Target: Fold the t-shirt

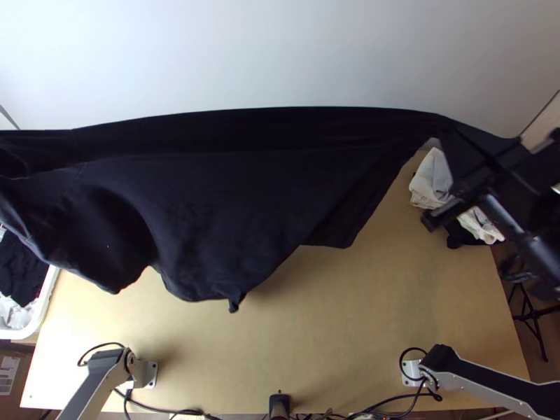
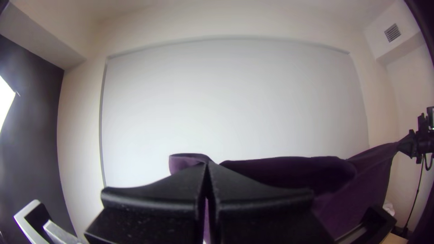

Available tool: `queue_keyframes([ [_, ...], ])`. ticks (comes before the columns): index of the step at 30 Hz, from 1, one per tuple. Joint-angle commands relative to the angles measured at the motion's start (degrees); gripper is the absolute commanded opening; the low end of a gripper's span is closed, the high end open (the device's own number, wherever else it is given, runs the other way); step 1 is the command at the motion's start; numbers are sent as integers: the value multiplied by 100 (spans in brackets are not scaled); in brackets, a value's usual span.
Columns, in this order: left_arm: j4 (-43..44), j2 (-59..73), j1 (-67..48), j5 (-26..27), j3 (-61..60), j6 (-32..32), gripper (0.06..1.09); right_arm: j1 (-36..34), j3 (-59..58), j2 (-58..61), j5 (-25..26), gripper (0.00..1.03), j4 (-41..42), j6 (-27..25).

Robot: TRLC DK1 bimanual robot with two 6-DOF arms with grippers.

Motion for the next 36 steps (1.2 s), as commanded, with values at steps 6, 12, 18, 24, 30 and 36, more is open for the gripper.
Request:
queue_keyframes([
  [6,-211,-198,51,4,277,81,9,21,-61,-478,35,3,-145,14],
  [12,-246,-198,59,4,285,81,9,118,-157,-654,26,3,-576,181],
  [18,-501,-382,59,136,250,81,9,250,-148,-927,26,3,-1252,471],
  [24,-228,-136,59,144,-180,-24,9,267,-289,-927,-352,3,-2061,1051],
  [30,501,743,15,144,-321,-402,9,461,-781,-1023,-387,3,-2202,1077],
  [36,976,2000,-881,-31,-339,-543,9,417,-2003,-1313,-387,3,-1551,1051],
])
